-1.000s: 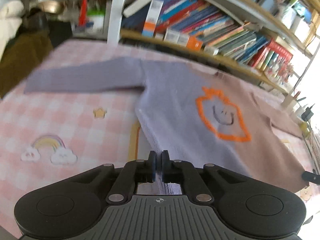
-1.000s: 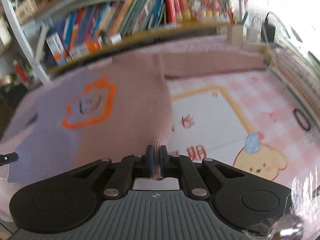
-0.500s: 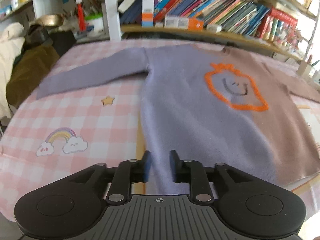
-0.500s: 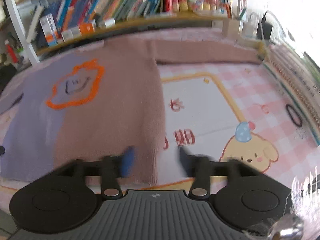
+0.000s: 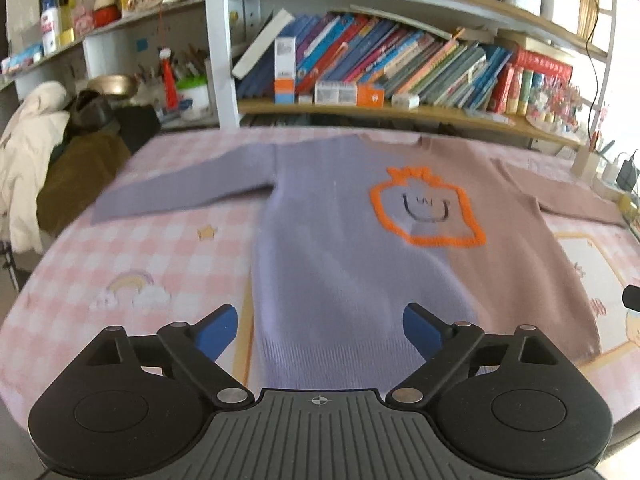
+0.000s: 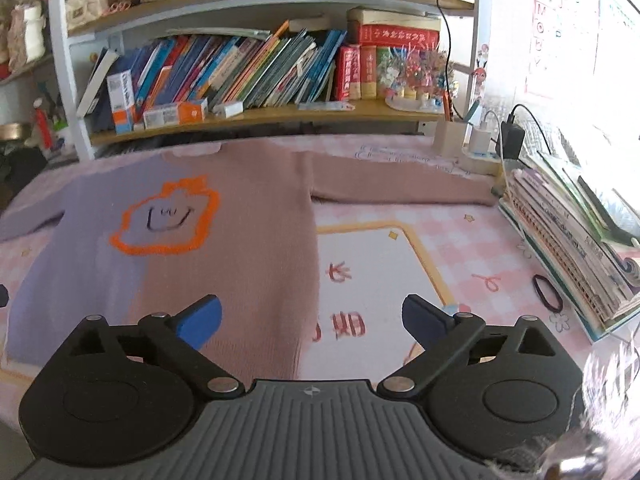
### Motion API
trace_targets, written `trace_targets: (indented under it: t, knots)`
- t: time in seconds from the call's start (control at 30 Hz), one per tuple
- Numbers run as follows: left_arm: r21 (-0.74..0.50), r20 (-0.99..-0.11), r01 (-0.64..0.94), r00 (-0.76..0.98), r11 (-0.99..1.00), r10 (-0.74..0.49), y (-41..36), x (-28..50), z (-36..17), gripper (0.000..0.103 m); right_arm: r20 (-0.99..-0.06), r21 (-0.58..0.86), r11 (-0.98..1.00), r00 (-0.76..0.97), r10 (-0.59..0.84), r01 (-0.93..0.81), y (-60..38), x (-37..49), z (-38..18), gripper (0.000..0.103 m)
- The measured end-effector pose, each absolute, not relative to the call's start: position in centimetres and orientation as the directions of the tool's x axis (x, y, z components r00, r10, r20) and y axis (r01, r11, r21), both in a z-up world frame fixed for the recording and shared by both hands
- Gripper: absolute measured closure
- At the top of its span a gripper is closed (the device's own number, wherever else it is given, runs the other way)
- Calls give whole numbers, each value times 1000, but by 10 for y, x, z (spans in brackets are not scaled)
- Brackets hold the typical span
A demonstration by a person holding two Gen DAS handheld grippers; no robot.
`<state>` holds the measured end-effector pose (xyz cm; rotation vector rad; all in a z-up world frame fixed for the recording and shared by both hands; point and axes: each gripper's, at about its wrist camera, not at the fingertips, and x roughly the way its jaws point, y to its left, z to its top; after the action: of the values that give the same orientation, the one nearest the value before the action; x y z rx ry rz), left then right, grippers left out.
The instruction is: Fold clothes
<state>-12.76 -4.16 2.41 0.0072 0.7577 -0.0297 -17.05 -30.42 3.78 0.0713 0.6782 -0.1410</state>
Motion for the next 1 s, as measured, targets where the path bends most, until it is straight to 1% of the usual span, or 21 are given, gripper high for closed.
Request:
trace_targets:
  t: [0.3,0.53,0.77,1.0]
  knots:
    - [15,-705,19,709,1000,-3,-47,-160,19,10,-655,35,990,751,-79,134,-311,-193,29,4]
    - [26,-705,14,710,1000,8,-46,-166,20,9,-662,42,991,747,-65,123,-306,-199,28,3]
    - [17,-705,48,709,999,-22,-36,-158,16,8,-670,31,987,736,-95,156,-297,-194,28,2]
    - [1,-703,108,707,994,-76,-10,-133,9,7,-674,21,972,721,-158,233,-272,-183,29,1]
